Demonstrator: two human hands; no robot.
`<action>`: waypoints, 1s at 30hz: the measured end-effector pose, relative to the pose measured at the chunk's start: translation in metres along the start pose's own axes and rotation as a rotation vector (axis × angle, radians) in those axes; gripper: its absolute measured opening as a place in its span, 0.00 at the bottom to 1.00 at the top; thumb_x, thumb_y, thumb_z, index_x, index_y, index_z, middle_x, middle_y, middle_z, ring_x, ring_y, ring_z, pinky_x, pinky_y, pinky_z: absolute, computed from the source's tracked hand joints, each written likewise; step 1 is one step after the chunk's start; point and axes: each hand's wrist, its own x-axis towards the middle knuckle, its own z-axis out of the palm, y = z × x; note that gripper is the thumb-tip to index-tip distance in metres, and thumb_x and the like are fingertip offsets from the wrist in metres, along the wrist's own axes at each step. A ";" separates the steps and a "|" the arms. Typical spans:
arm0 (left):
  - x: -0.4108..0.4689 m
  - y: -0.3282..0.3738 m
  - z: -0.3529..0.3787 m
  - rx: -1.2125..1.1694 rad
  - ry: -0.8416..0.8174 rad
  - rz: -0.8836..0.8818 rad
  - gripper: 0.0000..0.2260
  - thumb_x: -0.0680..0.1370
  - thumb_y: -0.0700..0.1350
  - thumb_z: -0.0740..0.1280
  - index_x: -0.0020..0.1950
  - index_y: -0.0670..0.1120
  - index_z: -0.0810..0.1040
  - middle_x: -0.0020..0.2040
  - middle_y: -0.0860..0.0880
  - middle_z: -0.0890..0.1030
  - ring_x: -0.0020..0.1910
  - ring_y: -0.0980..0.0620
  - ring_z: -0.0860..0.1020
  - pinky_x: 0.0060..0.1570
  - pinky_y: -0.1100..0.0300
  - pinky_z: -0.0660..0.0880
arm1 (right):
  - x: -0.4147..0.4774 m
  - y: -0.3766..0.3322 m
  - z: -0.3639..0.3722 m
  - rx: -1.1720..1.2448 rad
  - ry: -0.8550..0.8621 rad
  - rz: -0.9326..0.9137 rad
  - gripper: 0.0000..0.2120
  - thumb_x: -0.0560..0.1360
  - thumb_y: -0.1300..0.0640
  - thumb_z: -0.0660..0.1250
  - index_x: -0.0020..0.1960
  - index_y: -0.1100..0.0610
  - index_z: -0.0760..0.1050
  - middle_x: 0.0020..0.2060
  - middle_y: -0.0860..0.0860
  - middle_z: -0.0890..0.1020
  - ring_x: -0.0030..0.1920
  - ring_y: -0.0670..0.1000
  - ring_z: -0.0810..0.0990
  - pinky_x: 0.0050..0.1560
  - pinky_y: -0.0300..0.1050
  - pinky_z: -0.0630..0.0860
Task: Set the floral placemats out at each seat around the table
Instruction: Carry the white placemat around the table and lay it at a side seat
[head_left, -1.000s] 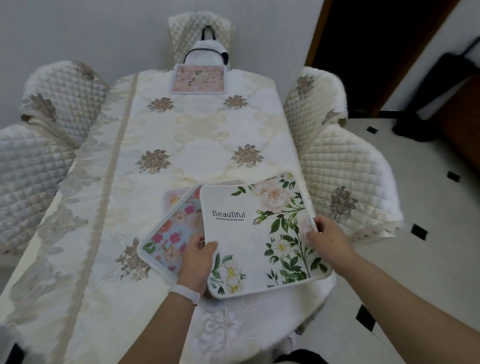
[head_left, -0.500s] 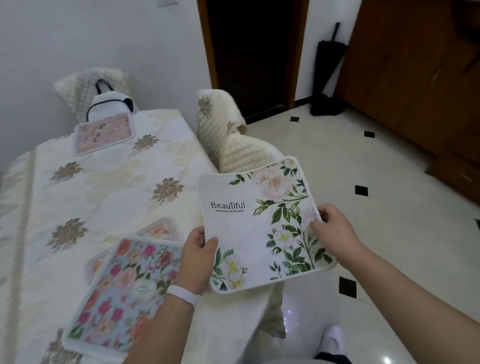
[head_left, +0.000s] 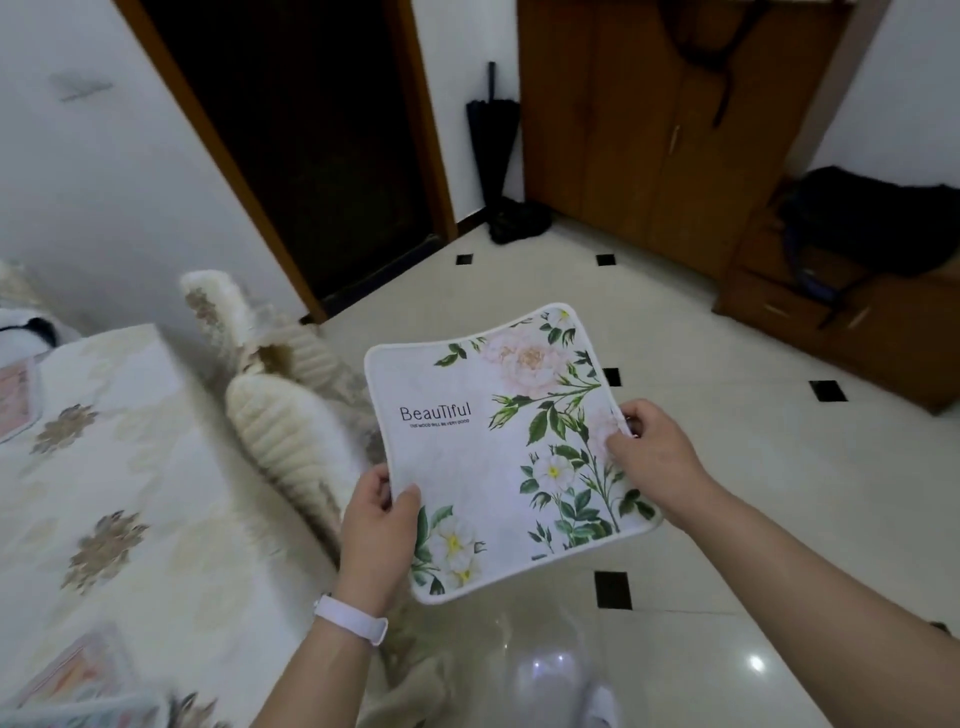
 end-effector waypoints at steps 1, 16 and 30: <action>0.004 0.004 0.014 -0.003 -0.022 -0.012 0.06 0.73 0.43 0.67 0.48 0.51 0.78 0.43 0.48 0.86 0.44 0.46 0.83 0.48 0.46 0.80 | 0.007 0.001 -0.014 0.005 0.012 0.005 0.06 0.76 0.60 0.64 0.49 0.51 0.75 0.44 0.50 0.83 0.42 0.53 0.83 0.44 0.50 0.80; 0.137 0.039 0.136 -0.079 -0.108 -0.113 0.05 0.75 0.37 0.65 0.47 0.46 0.78 0.43 0.39 0.84 0.41 0.42 0.82 0.45 0.42 0.79 | 0.151 -0.013 -0.059 -0.044 0.101 0.074 0.06 0.76 0.58 0.64 0.49 0.48 0.74 0.45 0.47 0.83 0.42 0.52 0.84 0.46 0.55 0.82; 0.383 0.100 0.166 -0.152 -0.025 -0.074 0.07 0.76 0.35 0.63 0.50 0.45 0.78 0.34 0.50 0.81 0.28 0.58 0.76 0.28 0.65 0.72 | 0.375 -0.139 0.005 -0.147 0.089 0.008 0.04 0.77 0.57 0.64 0.50 0.50 0.75 0.43 0.51 0.83 0.39 0.54 0.84 0.42 0.54 0.83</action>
